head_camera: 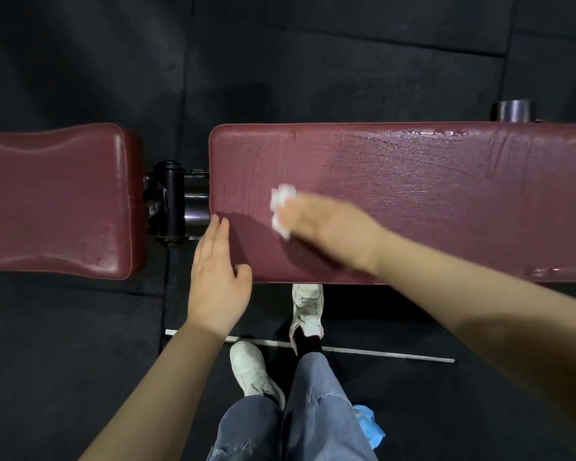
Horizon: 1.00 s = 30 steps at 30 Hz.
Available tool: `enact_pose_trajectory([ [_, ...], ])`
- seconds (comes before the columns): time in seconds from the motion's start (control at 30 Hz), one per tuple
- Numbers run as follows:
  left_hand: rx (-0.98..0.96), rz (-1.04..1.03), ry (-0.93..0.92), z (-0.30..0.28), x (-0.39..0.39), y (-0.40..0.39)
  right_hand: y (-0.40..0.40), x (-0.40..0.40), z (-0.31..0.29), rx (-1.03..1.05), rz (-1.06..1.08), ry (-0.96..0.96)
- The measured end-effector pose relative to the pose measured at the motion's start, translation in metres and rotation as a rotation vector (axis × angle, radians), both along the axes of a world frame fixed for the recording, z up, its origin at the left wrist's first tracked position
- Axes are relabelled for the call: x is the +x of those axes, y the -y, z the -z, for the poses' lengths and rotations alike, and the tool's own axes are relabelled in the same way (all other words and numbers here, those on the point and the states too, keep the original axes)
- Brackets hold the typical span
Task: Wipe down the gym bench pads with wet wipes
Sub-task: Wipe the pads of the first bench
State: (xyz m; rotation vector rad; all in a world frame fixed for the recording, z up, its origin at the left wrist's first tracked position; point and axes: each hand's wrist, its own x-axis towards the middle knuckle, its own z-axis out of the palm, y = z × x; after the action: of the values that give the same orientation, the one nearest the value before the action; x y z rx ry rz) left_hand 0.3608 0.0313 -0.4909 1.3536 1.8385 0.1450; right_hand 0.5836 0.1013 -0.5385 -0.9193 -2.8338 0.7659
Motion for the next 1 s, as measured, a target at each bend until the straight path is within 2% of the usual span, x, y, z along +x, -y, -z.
enact_pose_trajectory([
  [0.07,0.022,0.055,0.001,-0.002,0.003,0.000,0.042,0.017,-0.011,-0.066,-0.289,0.023],
  [0.13,0.047,0.084,0.006,-0.002,0.008,0.000,0.025,0.034,-0.020,0.046,-0.442,0.046],
  [0.17,0.054,0.094,0.010,-0.001,0.012,0.000,0.001,0.039,-0.021,0.094,-0.391,0.082],
  [0.27,0.049,0.110,0.025,0.001,0.023,0.001,-0.069,0.048,-0.018,0.083,0.065,0.089],
  [0.37,0.055,0.138,0.031,0.001,0.032,0.000,-0.056,0.042,-0.015,0.170,0.321,0.074],
  [0.43,0.066,0.160,0.028,0.000,0.034,0.000,0.002,0.042,-0.019,0.147,0.271,0.041],
  [0.5,0.070,0.172,0.033,-0.001,0.035,-0.001,0.060,0.045,-0.031,0.076,0.045,0.029],
  [0.57,0.076,0.177,0.034,0.001,0.037,-0.002,0.062,0.058,-0.040,0.067,-0.198,0.083],
  [0.6,0.076,0.180,0.034,0.002,0.038,-0.002,0.042,0.062,-0.037,0.101,-0.221,0.080],
  [0.67,0.076,0.192,0.037,0.004,0.041,-0.003,-0.015,0.066,-0.033,0.112,-0.069,0.069],
  [0.73,0.088,0.205,0.038,0.006,0.043,-0.004,-0.071,0.072,-0.031,0.117,0.223,0.091],
  [0.77,0.096,0.210,0.037,0.006,0.044,-0.005,-0.083,0.077,-0.025,0.098,0.381,0.112],
  [0.83,0.103,0.213,0.029,0.006,0.046,-0.007,-0.066,0.075,-0.023,0.100,0.550,0.103],
  [0.9,0.108,0.215,0.032,0.006,0.049,-0.010,-0.004,0.070,-0.025,0.056,0.539,0.048],
  [1.0,0.116,0.228,0.036,0.006,0.057,-0.013,0.100,0.067,-0.034,-0.024,0.382,0.051],
])
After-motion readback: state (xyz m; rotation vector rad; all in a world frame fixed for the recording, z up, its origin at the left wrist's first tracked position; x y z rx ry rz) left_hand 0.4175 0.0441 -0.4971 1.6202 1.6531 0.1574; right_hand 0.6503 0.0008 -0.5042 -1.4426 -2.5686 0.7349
